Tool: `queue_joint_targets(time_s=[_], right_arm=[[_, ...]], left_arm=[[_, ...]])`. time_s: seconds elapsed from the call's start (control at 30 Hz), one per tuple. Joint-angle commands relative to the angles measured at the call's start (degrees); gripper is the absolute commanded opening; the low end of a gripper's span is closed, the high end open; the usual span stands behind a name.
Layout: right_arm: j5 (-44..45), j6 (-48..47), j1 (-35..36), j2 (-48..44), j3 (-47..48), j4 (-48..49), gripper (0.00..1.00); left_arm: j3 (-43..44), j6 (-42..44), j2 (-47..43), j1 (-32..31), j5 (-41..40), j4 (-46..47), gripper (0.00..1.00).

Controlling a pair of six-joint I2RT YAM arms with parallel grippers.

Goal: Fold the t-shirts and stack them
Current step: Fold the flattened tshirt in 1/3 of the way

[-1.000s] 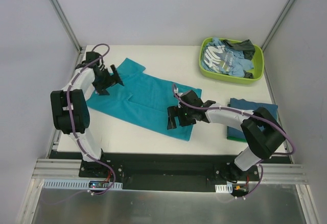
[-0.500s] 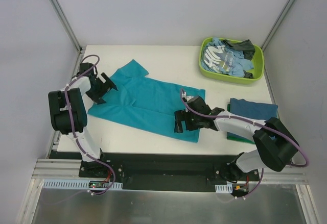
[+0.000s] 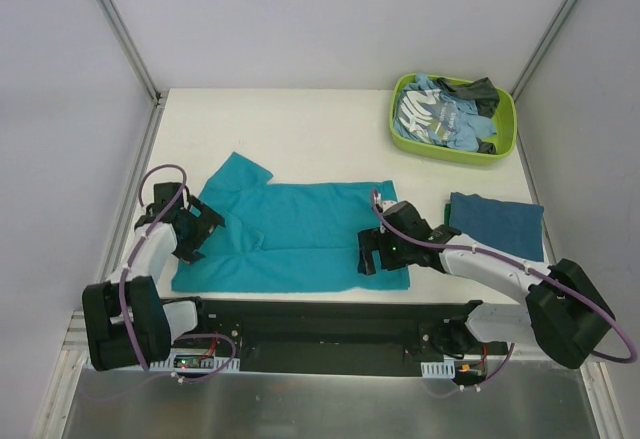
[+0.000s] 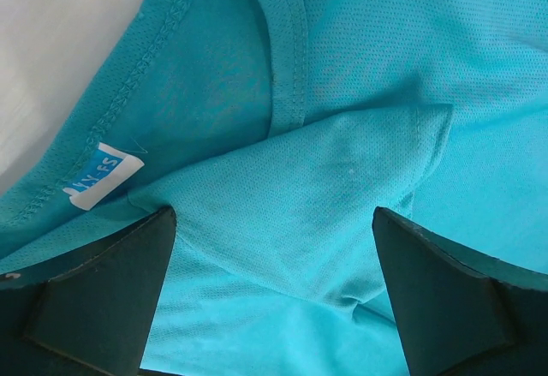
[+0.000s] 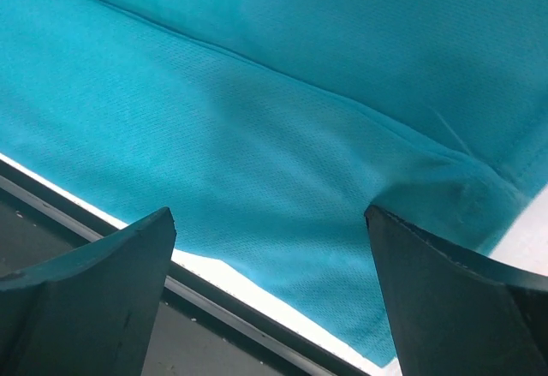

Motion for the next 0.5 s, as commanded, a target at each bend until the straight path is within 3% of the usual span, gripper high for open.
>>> queue_joint_targets(time_s=[0.0, 0.2, 0.47], right_arm=[[1.3, -2.1, -1.4, -2.4, -1.5, -5.7, 0.96], [0.9, -2.2, -2.0, -2.8, -1.2, -5.9, 0.96], [-0.5, -2.1, -3.7, -1.1, -2.3, -5.6, 0.96]], left_arm=[[-4.0, -2.6, -6.3, 0.5, -4.6, -4.1, 0.99], [-4.6, -2.2, -8.8, 0.4, -3.8, -4.2, 0.99], [1.0, 0.3, -2.0, 0.5, -4.7, -3.4, 0.99]])
